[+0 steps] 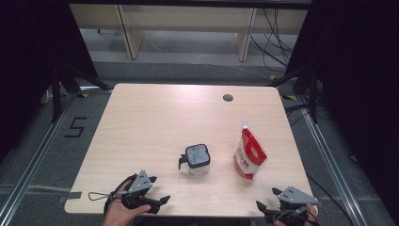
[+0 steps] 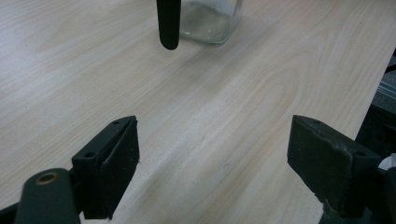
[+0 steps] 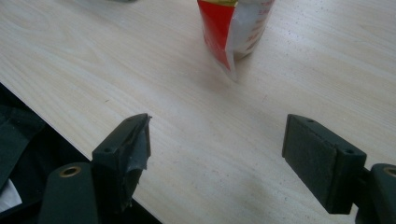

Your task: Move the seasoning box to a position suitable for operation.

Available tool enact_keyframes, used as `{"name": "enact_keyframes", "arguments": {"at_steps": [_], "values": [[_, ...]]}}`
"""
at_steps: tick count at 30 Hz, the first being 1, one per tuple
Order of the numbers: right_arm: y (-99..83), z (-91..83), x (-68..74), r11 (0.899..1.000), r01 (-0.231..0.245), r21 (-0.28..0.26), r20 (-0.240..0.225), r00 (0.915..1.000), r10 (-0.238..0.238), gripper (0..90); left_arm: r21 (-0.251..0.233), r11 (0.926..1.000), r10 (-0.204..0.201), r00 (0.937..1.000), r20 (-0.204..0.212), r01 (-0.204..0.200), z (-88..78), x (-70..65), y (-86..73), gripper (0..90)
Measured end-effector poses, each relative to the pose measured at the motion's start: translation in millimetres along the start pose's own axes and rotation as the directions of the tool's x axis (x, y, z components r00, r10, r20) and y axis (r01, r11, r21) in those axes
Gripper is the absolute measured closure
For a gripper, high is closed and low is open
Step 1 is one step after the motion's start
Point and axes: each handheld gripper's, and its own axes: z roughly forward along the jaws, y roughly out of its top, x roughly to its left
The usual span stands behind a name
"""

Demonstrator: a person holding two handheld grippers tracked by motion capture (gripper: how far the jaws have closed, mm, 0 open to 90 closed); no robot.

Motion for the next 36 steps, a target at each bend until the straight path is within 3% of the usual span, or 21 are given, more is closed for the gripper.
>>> {"name": "enact_keyframes", "arguments": {"at_steps": [4, 5, 8, 9, 10, 11, 12, 14, 15, 16, 18, 19, 21, 22, 24, 27, 28, 29, 32, 35, 36], "values": [[0.3, -0.3, 0.1, 1.000, 0.001, -0.007, 0.008, 1.0000, -0.001, 23.9, -0.004, 1.0000, -0.007, 1.0000, 0.004, 0.007, 1.5, 0.2, 1.6, 17.1], [0.1, -0.2, 3.0, 0.999, -0.037, -0.003, 0.001, 0.9993, 0.037, 23.9, -0.016, 0.9998, -0.015, 0.9998, 0.010, 0.015, 2.6, 0.4, 4.2, 16.8], [0.3, -0.9, 3.3, 0.999, -0.036, 0.002, 0.008, 0.9993, 0.036, 23.8, -0.047, 0.9988, -0.015, 0.9997, 0.021, 0.016, 5.7, 0.9, 5.9, 16.6], [0.6, 0.9, 0.9, 1.000, -0.009, -0.007, -0.005, 0.9999, 0.009, 23.8, -0.034, 0.9993, 0.019, 0.9998, 0.009, -0.019, 5.6, 3.3, 7.2, 16.7], [0.8, 0.2, 1.1, 1.000, -0.003, -0.013, 0.009, 1.0000, 0.003, 23.9, -0.046, 0.9989, -0.008, 0.9999, 0.011, 0.009, 7.6, 2.1, 7.5, 16.7], [0.8, 0.2, 1.1, 1.000, -0.003, -0.013, 0.009, 1.0000, 0.003, 23.9, -0.025, 0.9996, 0.011, 0.9999, -0.003, -0.011, 7.8, 4.8, 8.1, 16.7], [1.2, -0.1, 1.1, 1.000, -0.002, -0.015, 0.009, 1.0000, 0.003, 23.8, -0.056, 0.9981, -0.024, 0.9997, 0.005, 0.024, 11.4, 4.5, 9.4, 16.7], [1.3, -0.2, 1.3, 1.000, -0.006, -0.018, 0.003, 1.0000, 0.006, 23.9, -0.049, 0.9988, 0.003, 1.0000, -0.002, -0.003, 11.3, 8.0, 11.4, 16.7], [1.3, -0.4, 1.7, 1.000, -0.010, -0.021, 0.008, 0.9999, 0.010, 23.9, -0.056, 0.9980, -0.030, 0.9995, -0.004, 0.030, 13.0, 8.2, 11.9, 16.7], [1.2, -1.5, 4.2, 0.999, -0.039, -0.009, 0.010, 0.9992, 0.039, 23.8, -0.057, 0.9980, -0.027, 0.9996, -0.003, 0.026, 13.4, 11.1, 14.1, 16.7], [1.3, -1.1, 3.5, 1.000, -0.029, -0.010, 0.009, 0.9996, 0.029, 23.9, -0.073, 0.9966, -0.040, 0.9992, -0.007, 0.039, 15.3, 11.9, 14.7, 17.0], [1.3, -0.8, 3.9, 0.999, -0.031, -0.008, 0.003, 0.9995, 0.031, 23.9, -0.081, 0.9965, -0.018, 0.9998, -0.004, 0.018, 17.4, 14.8, 16.3, 17.3], [1.3, -0.9, 3.9, 0.999, -0.031, -0.012, 0.007, 0.9995, 0.031, 23.9, -0.060, 0.9980, -0.022, 0.9997, -0.013, 0.021, 17.3, 14.4, 17.6, 17.5], [1.9, -0.2, 0.9, 1.000, 0.009, -0.024, 0.013, 0.9999, -0.009, 23.9, -0.059, 0.9982, -0.007, 0.9997, -0.025, 0.005, 18.5, 13.9, 19.0, 18.7], [1.5, -1.4, 3.8, 0.999, -0.030, -0.011, 0.010, 0.9995, 0.030, 23.9, -0.062, 0.9981, 0.000, 0.9996, -0.029, -0.002, 20.1, 13.0, 20.6, 20.0], [1.7, -1.0, 3.4, 1.000, -0.027, -0.013, 0.010, 0.9996, 0.027, 23.9, -0.050, 0.9987, 0.004, 0.9996, -0.029, -0.006, 20.6, 13.4, 22.5, 21.7], [1.9, -0.4, 0.7, 0.999, 0.015, -0.029, 0.020, 0.9997, -0.014, 24.0, -0.048, 0.9985, 0.024, 0.9994, -0.025, -0.025, 21.2, 15.6, 23.7, 23.3], [2.0, -0.2, 0.6, 0.999, 0.017, -0.033, 0.015, 0.9997, -0.017, 24.0, -0.069, 0.9976, -0.002, 0.9998, -0.019, 0.001, 23.4, 14.3, 25.3, 24.2], [2.3, 0.8, 1.1, 1.000, 0.006, -0.024, -0.010, 0.9999, -0.006, 24.0, -0.065, 0.9975, 0.025, 0.9995, -0.022, -0.026, 25.0, 15.3, 29.6, 29.1], [2.0, 0.7, 2.1, 1.000, -0.007, -0.023, -0.008, 0.9999, 0.007, 24.0, -0.076, 0.9970, 0.012, 0.9999, -0.012, -0.013, 26.5, 14.2, 31.8, 33.8], [2.2, 0.4, 0.9, 0.999, 0.013, -0.030, 0.015, 0.9998, -0.013, 24.0, -0.081, 0.9964, 0.023, 0.9996, -0.018, -0.025, 26.7, 13.3, 33.8, 35.4]]}}
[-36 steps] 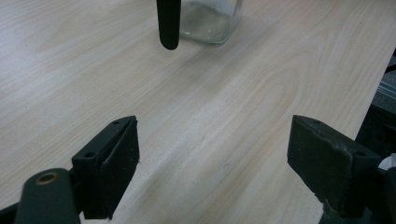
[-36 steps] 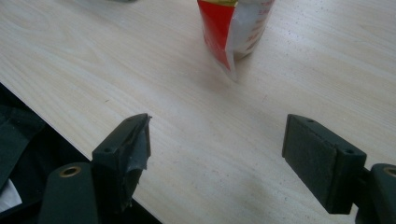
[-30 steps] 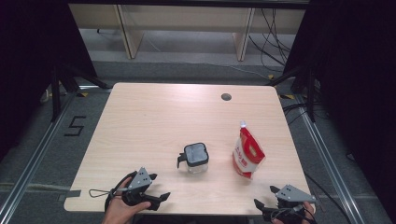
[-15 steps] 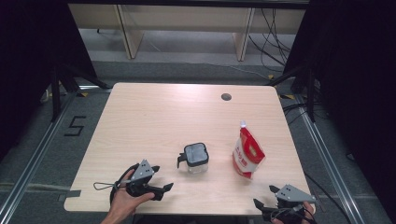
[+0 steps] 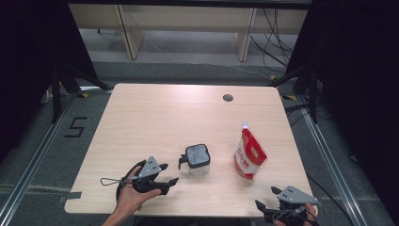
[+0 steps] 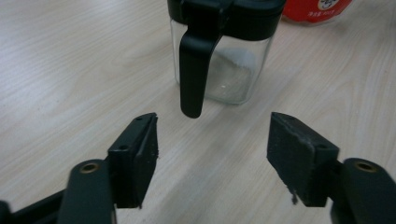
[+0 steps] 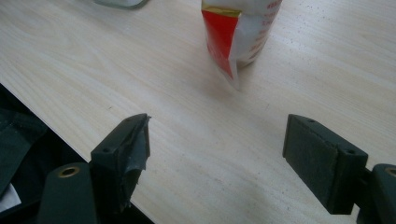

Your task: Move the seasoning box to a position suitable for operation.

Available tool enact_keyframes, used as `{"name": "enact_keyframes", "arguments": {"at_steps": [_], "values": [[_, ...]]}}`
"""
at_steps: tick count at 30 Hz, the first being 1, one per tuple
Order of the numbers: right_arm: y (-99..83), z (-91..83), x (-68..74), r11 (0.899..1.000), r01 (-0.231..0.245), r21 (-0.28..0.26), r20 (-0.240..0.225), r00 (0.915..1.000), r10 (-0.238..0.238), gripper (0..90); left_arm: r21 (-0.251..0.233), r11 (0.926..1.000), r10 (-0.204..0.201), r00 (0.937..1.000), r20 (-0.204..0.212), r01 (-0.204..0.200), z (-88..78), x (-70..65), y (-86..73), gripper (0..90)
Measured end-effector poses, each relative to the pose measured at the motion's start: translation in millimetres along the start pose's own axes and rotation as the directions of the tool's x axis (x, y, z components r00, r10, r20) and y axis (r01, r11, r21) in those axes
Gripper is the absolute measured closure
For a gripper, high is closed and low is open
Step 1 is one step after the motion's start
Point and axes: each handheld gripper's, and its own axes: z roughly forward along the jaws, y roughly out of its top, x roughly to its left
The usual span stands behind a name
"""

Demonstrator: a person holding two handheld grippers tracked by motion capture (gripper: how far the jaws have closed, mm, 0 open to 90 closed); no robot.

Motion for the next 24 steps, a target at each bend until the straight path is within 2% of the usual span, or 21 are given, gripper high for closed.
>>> {"name": "enact_keyframes", "arguments": {"at_steps": [1, 2, 4, 5, 6, 10, 11, 12, 13, 15, 16, 17, 18, 20, 21, 22, 23, 24], "values": [[0.0, 0.0, 0.0, 1.000, 0.000, 0.000, 0.000, 1.0000, 0.000, 24.0, 0.002, 0.9998, 0.020, 0.9998, 0.001, -0.020, 0.3, 0.4, 1.2, 35.4], [-0.1, 0.6, 1.1, 1.000, -0.018, 0.007, -0.020, 0.9996, 0.018, 24.0, 0.003, 0.9993, 0.037, 0.9993, 0.000, -0.037, 1.1, 0.2, 2.1, 37.2], [0.0, 0.9, 0.6, 1.000, -0.014, 0.011, -0.026, 0.9996, 0.014, 24.0, -0.004, 0.9995, 0.032, 0.9995, -0.006, -0.032, 3.3, -0.4, 3.8, 43.9], [0.0, 0.9, 0.6, 1.000, -0.014, 0.011, -0.026, 0.9996, 0.014, 24.0, -0.005, 0.9989, 0.047, 0.9989, -0.007, -0.047, 3.8, 0.8, 4.6, 43.9], [0.2, 0.4, 1.5, 1.000, -0.015, 0.016, -0.015, 0.9998, 0.015, 24.0, -0.015, 0.9995, 0.029, 0.9996, -0.008, -0.029, 6.9, 2.3, 6.1, 47.5], [0.4, 0.9, 1.6, 1.000, -0.017, 0.015, -0.024, 0.9995, 0.018, 24.0, -0.028, 0.9993, 0.026, 0.9996, -0.004, -0.027, 11.1, 4.0, 8.9, 50.6], [0.4, 0.9, 1.7, 1.000, -0.018, 0.017, -0.025, 0.9995, 0.019, 24.0, -0.033, 0.9988, 0.037, 0.9993, 0.007, -0.036, 13.4, 5.1, 10.4, 50.6], [0.1, 0.3, 3.5, 0.999, -0.035, 0.023, -0.016, 0.9993, 0.035, 24.0, -0.023, 0.9996, 0.017, 0.9999, -0.002, -0.017, 14.5, 3.3, 11.2, 50.9], [-0.1, 0.2, 5.1, 0.998, -0.054, 0.028, -0.021, 0.9983, 0.055, 24.1, -0.025, 0.9995, 0.021, 0.9998, -0.001, -0.021, 16.5, 3.1, 12.2, 51.1], [0.1, 1.0, 3.6, 0.999, -0.037, 0.021, -0.020, 0.9991, 0.038, 24.1, -0.024, 0.9995, 0.019, 0.9998, -0.006, -0.019, 19.0, 3.6, 13.6, 51.9], [0.2, 1.4, 2.8, 1.000, -0.020, 0.011, -0.020, 0.9996, 0.020, 24.1, -0.031, 0.9995, -0.006, 1.0000, -0.001, 0.006, 21.9, 4.8, 14.5, 53.0], [0.2, 1.4, 2.8, 1.000, -0.020, 0.011, -0.020, 0.9996, 0.020, 24.1, -0.031, 0.9995, -0.006, 1.0000, -0.001, 0.006, 21.9, 4.8, 14.5, 54.0], [0.5, 1.2, 2.5, 1.000, -0.006, 0.015, -0.017, 0.9998, 0.006, 24.2, -0.038, 0.9993, 0.005, 0.9999, -0.012, -0.005, 24.8, 6.2, 16.3, 54.9], [0.5, 1.6, 2.4, 1.000, -0.003, 0.013, -0.017, 0.9998, 0.003, 24.2, -0.045, 0.9989, 0.014, 0.9999, -0.005, -0.014, 26.1, 7.2, 16.7, 56.0], [0.7, 1.7, 1.9, 1.000, 0.011, 0.014, -0.015, 0.9998, -0.011, 24.2, -0.054, 0.9982, 0.025, 0.9996, -0.011, -0.025, 28.5, 7.7, 18.1, 59.2], [0.7, 1.7, 1.9, 1.000, 0.011, 0.014, -0.015, 0.9998, -0.011, 24.2, -0.054, 0.9982, 0.025, 0.9996, -0.011, -0.025, 28.5, 7.7, 18.1, 60.1], [0.5, 1.7, 3.5, 1.000, -0.010, 0.022, -0.023, 0.9997, 0.011, 24.2, -0.055, 0.9976, 0.042, 0.9991, -0.006, -0.042, 30.1, 9.0, 19.1, 60.1], [0.6, 2.1, 3.7, 1.000, -0.006, 0.019, -0.025, 0.9997, 0.006, 24.3, -0.061, 0.9972, 0.043, 0.9990, -0.008, -0.043, 31.4, 8.8, 19.2, 61.8]]}}
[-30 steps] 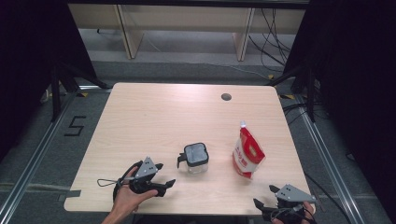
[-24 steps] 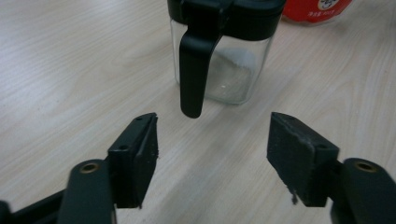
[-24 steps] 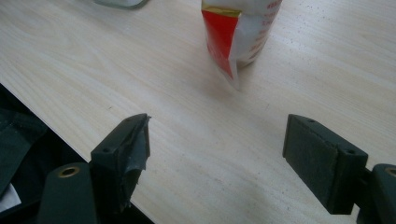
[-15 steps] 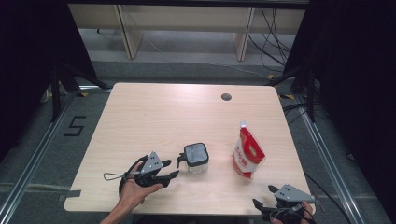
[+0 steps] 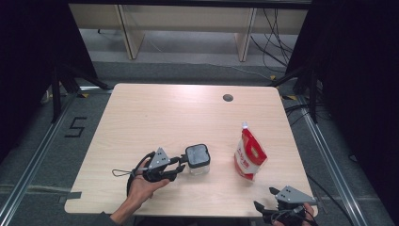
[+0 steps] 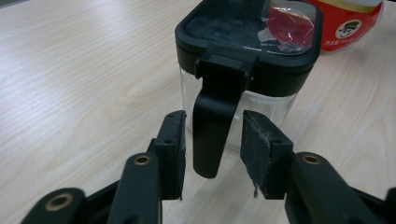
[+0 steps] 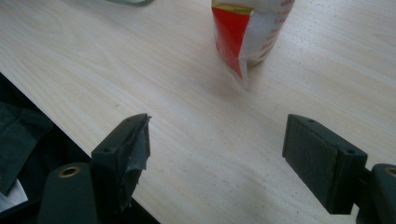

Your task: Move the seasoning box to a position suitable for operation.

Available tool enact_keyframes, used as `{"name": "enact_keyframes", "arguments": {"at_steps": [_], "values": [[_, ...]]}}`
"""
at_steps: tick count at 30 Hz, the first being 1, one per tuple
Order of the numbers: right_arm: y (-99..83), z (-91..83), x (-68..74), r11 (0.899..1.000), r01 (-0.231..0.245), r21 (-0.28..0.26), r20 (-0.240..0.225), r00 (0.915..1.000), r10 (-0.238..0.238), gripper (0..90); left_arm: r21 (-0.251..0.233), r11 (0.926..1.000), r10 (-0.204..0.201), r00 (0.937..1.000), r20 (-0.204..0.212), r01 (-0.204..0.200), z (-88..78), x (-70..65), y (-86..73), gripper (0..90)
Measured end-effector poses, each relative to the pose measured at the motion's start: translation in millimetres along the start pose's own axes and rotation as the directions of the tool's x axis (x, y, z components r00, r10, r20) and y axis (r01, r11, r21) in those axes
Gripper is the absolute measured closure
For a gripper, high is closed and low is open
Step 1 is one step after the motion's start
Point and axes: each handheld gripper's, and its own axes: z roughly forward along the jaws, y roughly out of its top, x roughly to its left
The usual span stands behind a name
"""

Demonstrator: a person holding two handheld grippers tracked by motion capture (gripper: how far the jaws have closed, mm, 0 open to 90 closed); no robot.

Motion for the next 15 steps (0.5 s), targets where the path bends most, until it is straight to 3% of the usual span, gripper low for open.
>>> {"name": "enact_keyframes", "arguments": {"at_steps": [1, 2, 4, 5, 10, 12, 13, 14, 15], "values": [[0.4, -0.1, -1.7, 1.000, 0.025, -0.004, 0.007, 0.9997, -0.025, 24.3, 0.005, 0.9998, 0.021, 0.9998, -0.002, -0.021, 1.9, 0.7, 1.0, 64.9], [0.4, -0.2, -1.8, 1.000, 0.029, -0.004, 0.008, 0.9996, -0.029, 24.4, 0.006, 0.9999, 0.013, 0.9999, -0.011, -0.012, 2.3, 0.1, 0.8, 66.4], [0.3, 0.2, -1.8, 1.000, 0.028, -0.008, 0.007, 0.9996, -0.028, 24.4, 0.007, 0.9997, 0.025, 0.9997, -0.005, -0.025, 2.9, 1.4, 0.9, 69.8], [0.3, 0.2, -1.8, 1.000, 0.028, -0.008, 0.007, 0.9996, -0.028, 24.4, 0.004, 1.0000, 0.005, 1.0000, -0.003, -0.005, 3.9, 0.8, 0.3, 69.8], [0.5, -0.1, -1.7, 1.000, 0.022, -0.008, 0.002, 0.9998, -0.022, 24.7, 0.013, 0.9995, 0.029, 0.9996, -0.003, -0.029, 4.5, 2.3, 1.8, 72.0], [0.4, -0.2, -1.6, 1.000, 0.022, -0.008, 0.001, 0.9998, -0.022, 24.8, 0.007, 0.9997, -0.024, 0.9992, 0.033, 0.024, 5.1, 3.7, 0.9, 71.9], [0.5, -0.3, -1.6, 1.000, 0.022, -0.009, 0.001, 0.9998, -0.022, 24.8, 0.007, 0.9997, -0.024, 0.9992, 0.033, 0.024, 5.1, 3.7, 0.9, 72.0], [0.5, -0.3, -1.7, 1.000, 0.022, -0.008, 0.002, 0.9998, -0.022, 24.8, 0.013, 0.9998, 0.013, 0.9991, 0.040, -0.014, 4.4, 4.1, 1.7, 72.3], [0.5, -0.3, -1.7, 1.000, 0.022, -0.008, 0.002, 0.9998, -0.022, 24.8, 0.013, 0.9998, 0.013, 0.9991, 0.040, -0.014, 4.4, 4.1, 1.7, 72.3]]}}
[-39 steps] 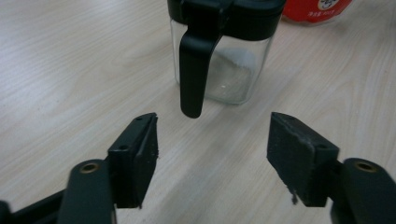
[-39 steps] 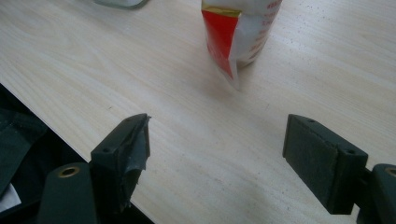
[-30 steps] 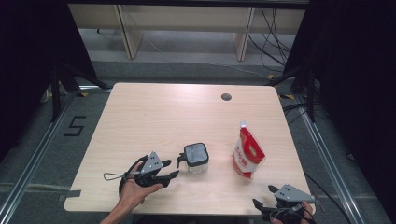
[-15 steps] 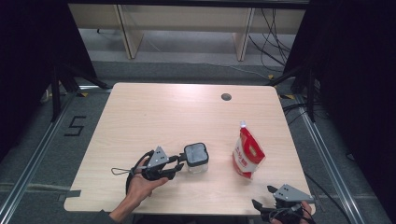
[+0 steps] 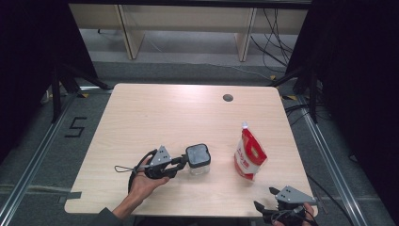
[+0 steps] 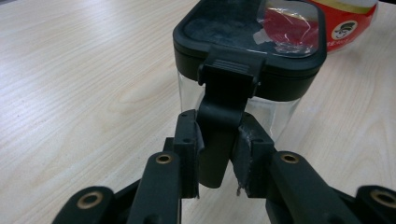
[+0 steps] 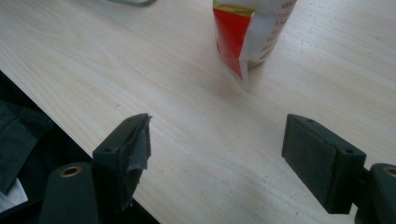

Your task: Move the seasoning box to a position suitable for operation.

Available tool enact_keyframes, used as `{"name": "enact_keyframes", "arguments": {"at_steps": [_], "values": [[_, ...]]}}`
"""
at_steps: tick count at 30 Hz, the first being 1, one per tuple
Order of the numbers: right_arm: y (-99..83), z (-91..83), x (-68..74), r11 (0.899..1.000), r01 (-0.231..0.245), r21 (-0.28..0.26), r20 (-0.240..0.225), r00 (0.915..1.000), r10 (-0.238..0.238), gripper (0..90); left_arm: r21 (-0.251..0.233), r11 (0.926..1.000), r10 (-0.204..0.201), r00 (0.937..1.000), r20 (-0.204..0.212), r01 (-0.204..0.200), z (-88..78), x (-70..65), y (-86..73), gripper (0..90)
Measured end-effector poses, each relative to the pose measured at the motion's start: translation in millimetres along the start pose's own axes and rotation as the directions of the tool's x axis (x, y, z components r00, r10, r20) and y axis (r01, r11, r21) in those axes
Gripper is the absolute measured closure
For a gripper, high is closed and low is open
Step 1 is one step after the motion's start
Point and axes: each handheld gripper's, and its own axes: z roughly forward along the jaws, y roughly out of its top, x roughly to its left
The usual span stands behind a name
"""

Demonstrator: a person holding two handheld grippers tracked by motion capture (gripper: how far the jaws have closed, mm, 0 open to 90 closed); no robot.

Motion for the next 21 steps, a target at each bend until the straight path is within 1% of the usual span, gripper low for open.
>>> {"name": "enact_keyframes", "arguments": {"at_steps": [1, 2, 3, 4, 5, 6, 7, 8, 9, 11, 12, 13, 14, 15, 16, 17, 18, 19, 20, 21], "values": [[-0.1, -0.2, -0.1, 1.000, 0.003, -0.004, 0.005, 1.0000, -0.003, 24.8, 0.000, 1.0000, -0.002, 0.9998, 0.018, 0.002, -0.2, -1.1, -0.1, 72.4], [-0.1, -0.2, -0.1, 1.000, 0.003, -0.004, 0.005, 1.0000, -0.003, 24.8, 0.000, 1.0000, -0.002, 0.9998, 0.018, 0.002, -0.2, -1.1, -0.1, 72.4], [-0.4, -0.3, 1.3, 1.000, -0.017, -0.001, 0.001, 0.9999, 0.017, 24.8, -0.008, 0.9999, -0.012, 0.9997, 0.022, 0.012, 0.3, -2.5, -0.8, 72.4], [-0.3, -0.4, 1.0, 1.000, -0.012, -0.002, 0.002, 0.9999, 0.012, 24.8, -0.009, 1.0000, 0.001, 0.9996, 0.029, -0.001, -0.1, -2.4, -0.9, 72.4], [0.0, -0.5, -1.0, 1.000, 0.017, -0.006, 0.012, 0.9998, -0.017, 24.8, 0.002, 1.0000, 0.006, 0.9994, 0.033, -0.006, -1.4, -3.4, -1.1, 72.5], [0.0, -0.5, -1.0, 1.000, 0.017, -0.006, 0.012, 0.9998, -0.017, 24.8, 0.002, 1.0000, 0.006, 0.9994, 0.033, -0.006, -1.4, -3.4, -1.1, 72.5], [-0.4, -0.7, 1.1, 1.000, -0.011, 0.000, 0.004, 0.9999, 0.011, 24.8, -0.002, 0.9997, 0.026, 0.9984, 0.051, -0.026, -2.6, -4.8, -1.9, 72.5], [-0.4, -0.7, 1.1, 1.000, -0.011, 0.000, 0.004, 0.9999, 0.011, 24.8, -0.002, 0.9997, 0.026, 0.9984, 0.051, -0.026, -2.6, -4.8, -1.9, 72.5], [-0.5, -0.7, 1.1, 1.000, -0.011, 0.000, 0.003, 0.9999, 0.011, 24.8, -0.003, 0.9994, 0.034, 0.9971, 0.069, -0.034, -3.5, -6.8, -2.8, 72.6], [-0.5, -0.8, 1.0, 1.000, -0.008, 0.002, 0.004, 1.0000, 0.008, 24.8, -0.005, 0.9995, 0.030, 0.9968, 0.074, -0.030, -3.8, -8.7, -3.4, 72.6], [-0.6, -1.0, 1.8, 1.000, -0.020, 0.005, 0.004, 0.9998, 0.020, 24.8, -0.003, 0.9990, 0.044, 0.9946, 0.094, -0.044, -4.6, -10.1, -3.4, 72.5], [-0.5, -0.8, 1.6, 1.000, -0.016, 0.003, 0.001, 0.9999, 0.016, 24.8, -0.008, 0.9986, 0.053, 0.9934, 0.102, -0.053, -4.8, -11.0, -3.8, 72.6], [-0.4, -0.5, 0.2, 1.000, -0.004, 0.003, -0.006, 1.0000, 0.004, 24.8, -0.004, 0.9986, 0.053, 0.9928, 0.108, -0.053, -5.8, -12.7, -4.3, 72.6], [-0.4, -0.7, -0.4, 1.000, 0.009, -0.007, 0.004, 1.0000, -0.009, 24.8, -0.004, 0.9986, 0.053, 0.9928, 0.108, -0.053, -5.8, -12.7, -4.3, 72.5], [-0.5, -1.0, 0.8, 1.000, -0.002, -0.004, 0.003, 1.0000, 0.002, 24.8, -0.009, 0.9976, 0.069, 0.9891, 0.131, -0.068, -7.4, -15.5, -5.1, 72.6], [-0.6, -1.0, 1.1, 1.000, -0.007, -0.002, 0.002, 1.0000, 0.007, 24.8, -0.009, 0.9976, 0.069, 0.9891, 0.131, -0.068, -7.4, -15.5, -5.1, 72.6], [-0.8, -1.5, 2.5, 0.999, -0.032, 0.012, -0.003, 0.9995, 0.032, 24.8, -0.016, 0.9963, 0.086, 0.9848, 0.151, -0.084, -8.7, -16.5, -5.5, 72.5], [-0.8, -1.6, 3.2, 0.999, -0.038, 0.015, -0.006, 0.9993, 0.038, 24.8, -0.022, 0.9975, 0.070, 0.9840, 0.164, -0.067, -8.8, -18.4, -6.5, 72.5], [-0.8, -0.7, 0.6, 1.000, -0.003, -0.002, -0.003, 1.0000, 0.003, 24.8, -0.022, 0.9975, 0.070, 0.9840, 0.164, -0.067, -8.8, -18.4, -6.5, 72.5], [-0.6, -0.9, -0.3, 1.000, 0.011, -0.010, 0.002, 0.9999, -0.011, 24.8, -0.013, 0.9967, 0.082, 0.9835, 0.161, -0.081, -10.1, -19.3, -7.2, 72.6]]}}
